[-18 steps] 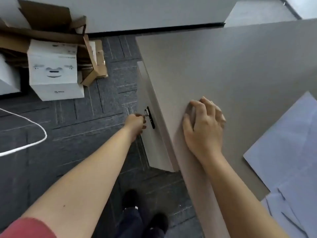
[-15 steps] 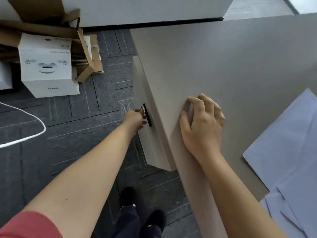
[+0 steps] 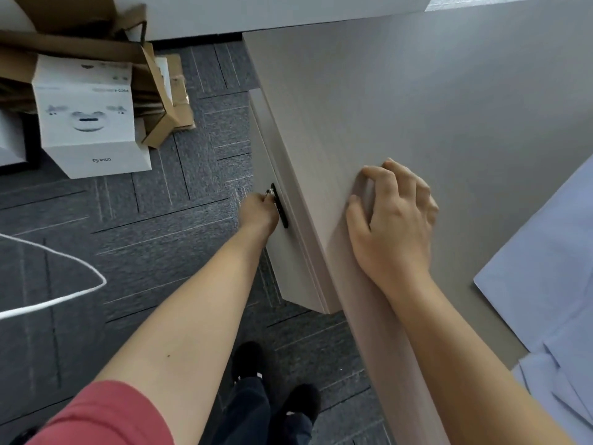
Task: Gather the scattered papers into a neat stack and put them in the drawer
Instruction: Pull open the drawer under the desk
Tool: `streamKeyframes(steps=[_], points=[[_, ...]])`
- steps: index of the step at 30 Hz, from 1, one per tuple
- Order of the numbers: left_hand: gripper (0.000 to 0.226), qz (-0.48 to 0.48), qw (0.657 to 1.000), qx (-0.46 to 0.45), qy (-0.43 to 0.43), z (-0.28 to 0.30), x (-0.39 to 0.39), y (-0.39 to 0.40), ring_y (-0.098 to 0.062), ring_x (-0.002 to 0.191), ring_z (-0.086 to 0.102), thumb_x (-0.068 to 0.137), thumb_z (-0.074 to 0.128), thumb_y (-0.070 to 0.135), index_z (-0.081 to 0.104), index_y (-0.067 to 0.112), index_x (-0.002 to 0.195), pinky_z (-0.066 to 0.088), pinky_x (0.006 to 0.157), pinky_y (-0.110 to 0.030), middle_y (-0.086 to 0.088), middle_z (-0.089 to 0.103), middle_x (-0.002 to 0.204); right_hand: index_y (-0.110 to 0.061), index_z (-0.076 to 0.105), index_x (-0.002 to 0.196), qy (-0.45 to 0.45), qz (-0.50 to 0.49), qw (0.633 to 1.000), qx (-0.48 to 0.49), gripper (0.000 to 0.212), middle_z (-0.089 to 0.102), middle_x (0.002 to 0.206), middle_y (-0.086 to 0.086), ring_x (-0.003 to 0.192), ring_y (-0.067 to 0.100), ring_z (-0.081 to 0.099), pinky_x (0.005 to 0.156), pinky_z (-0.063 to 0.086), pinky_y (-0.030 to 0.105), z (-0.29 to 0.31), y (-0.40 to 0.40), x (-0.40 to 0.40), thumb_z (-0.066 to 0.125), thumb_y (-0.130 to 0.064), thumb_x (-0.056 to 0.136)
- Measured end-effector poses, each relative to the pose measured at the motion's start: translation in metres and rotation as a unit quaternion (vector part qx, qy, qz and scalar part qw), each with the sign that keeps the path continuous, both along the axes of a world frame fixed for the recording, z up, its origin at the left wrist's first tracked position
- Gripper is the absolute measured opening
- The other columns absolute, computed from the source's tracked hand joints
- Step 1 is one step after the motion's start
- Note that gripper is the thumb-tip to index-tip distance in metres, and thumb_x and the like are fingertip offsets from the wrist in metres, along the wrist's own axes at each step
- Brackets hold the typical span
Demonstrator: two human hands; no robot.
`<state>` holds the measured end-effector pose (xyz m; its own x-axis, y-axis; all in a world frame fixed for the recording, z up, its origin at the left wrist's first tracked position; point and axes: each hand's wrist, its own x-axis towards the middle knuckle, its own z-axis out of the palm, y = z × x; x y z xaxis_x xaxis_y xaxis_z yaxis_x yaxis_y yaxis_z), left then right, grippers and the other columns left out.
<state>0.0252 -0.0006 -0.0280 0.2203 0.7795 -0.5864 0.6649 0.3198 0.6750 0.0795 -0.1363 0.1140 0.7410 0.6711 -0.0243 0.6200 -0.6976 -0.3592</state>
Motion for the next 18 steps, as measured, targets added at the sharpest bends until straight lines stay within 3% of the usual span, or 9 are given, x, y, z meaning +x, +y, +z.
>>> streamKeyframes(steps=[2,6,10,12,14,16,18], points=[[0.045,0.001,1.0,0.008,0.011,0.003,-0.003,-0.002,-0.024,0.064,0.041,0.095,0.036,0.016,0.032,0.012,0.051,0.023,0.055,-0.029,-0.005,0.037,0.055,-0.02,0.046,0.129,0.004,0.002,1.0,-0.002,0.045,0.034,0.147,0.001,0.14,0.02,0.019,0.109,0.004,0.028,0.001,0.0,0.001,0.039,-0.033,0.086],[0.03,0.065,0.998,-0.007,-0.026,-0.003,-0.036,0.006,-0.029,0.079,0.053,0.095,0.035,0.018,0.042,0.008,0.067,0.039,0.07,-0.034,-0.019,0.055,0.074,-0.019,0.044,0.129,0.015,0.002,1.0,-0.017,0.04,0.031,0.148,0.001,0.141,0.02,0.016,0.114,0.005,0.034,0.003,0.001,0.001,0.043,-0.027,0.09],[0.031,0.141,0.984,-0.074,-0.085,0.006,-0.076,0.018,-0.021,0.062,0.048,0.096,0.035,0.021,0.043,0.015,0.067,0.039,0.065,-0.029,-0.011,0.051,0.077,-0.015,0.043,0.13,0.02,-0.009,0.999,-0.025,0.04,0.029,0.15,0.006,0.142,0.024,0.015,0.117,0.005,0.038,0.005,0.003,-0.005,0.041,-0.024,0.091],[0.025,0.152,0.981,-0.08,-0.095,0.019,-0.084,0.012,-0.025,0.081,0.054,0.096,0.034,0.029,0.048,0.013,0.083,0.042,0.075,-0.032,-0.013,0.054,0.089,-0.014,0.042,0.132,0.024,-0.017,0.999,-0.028,0.041,0.027,0.152,0.008,0.143,0.026,0.013,0.118,0.004,0.039,0.007,0.006,-0.01,0.04,-0.022,0.092],[0.032,0.113,0.988,-0.036,-0.1,0.036,-0.089,-0.005,-0.029,0.111,0.052,0.094,0.039,0.03,0.048,0.007,0.115,0.039,0.092,-0.034,-0.017,0.055,0.116,-0.013,0.04,0.134,0.028,-0.007,0.999,-0.03,0.043,0.027,0.153,0.008,0.144,0.027,0.012,0.118,0.003,0.04,0.008,0.009,-0.017,0.039,-0.022,0.092],[0.056,0.01,0.997,0.052,-0.056,0.051,-0.094,-0.028,-0.028,0.134,0.036,0.091,0.047,0.023,0.028,0.005,0.14,0.032,0.104,-0.033,-0.015,0.037,0.145,-0.015,0.04,0.135,0.028,0.028,0.999,-0.035,0.043,0.027,0.152,0.008,0.144,0.027,0.013,0.118,0.003,0.039,0.008,0.012,-0.025,0.037,-0.023,0.093],[0.071,-0.098,0.989,0.109,0.021,0.055,-0.101,-0.046,-0.027,0.143,0.022,0.091,0.048,0.016,0.007,0.008,0.148,0.024,0.113,-0.035,-0.011,0.02,0.156,-0.017,0.041,0.135,0.022,0.067,0.997,-0.038,0.042,0.028,0.152,0.008,0.144,0.027,0.013,0.118,0.004,0.039,0.007,0.013,-0.032,0.035,-0.023,0.094]])
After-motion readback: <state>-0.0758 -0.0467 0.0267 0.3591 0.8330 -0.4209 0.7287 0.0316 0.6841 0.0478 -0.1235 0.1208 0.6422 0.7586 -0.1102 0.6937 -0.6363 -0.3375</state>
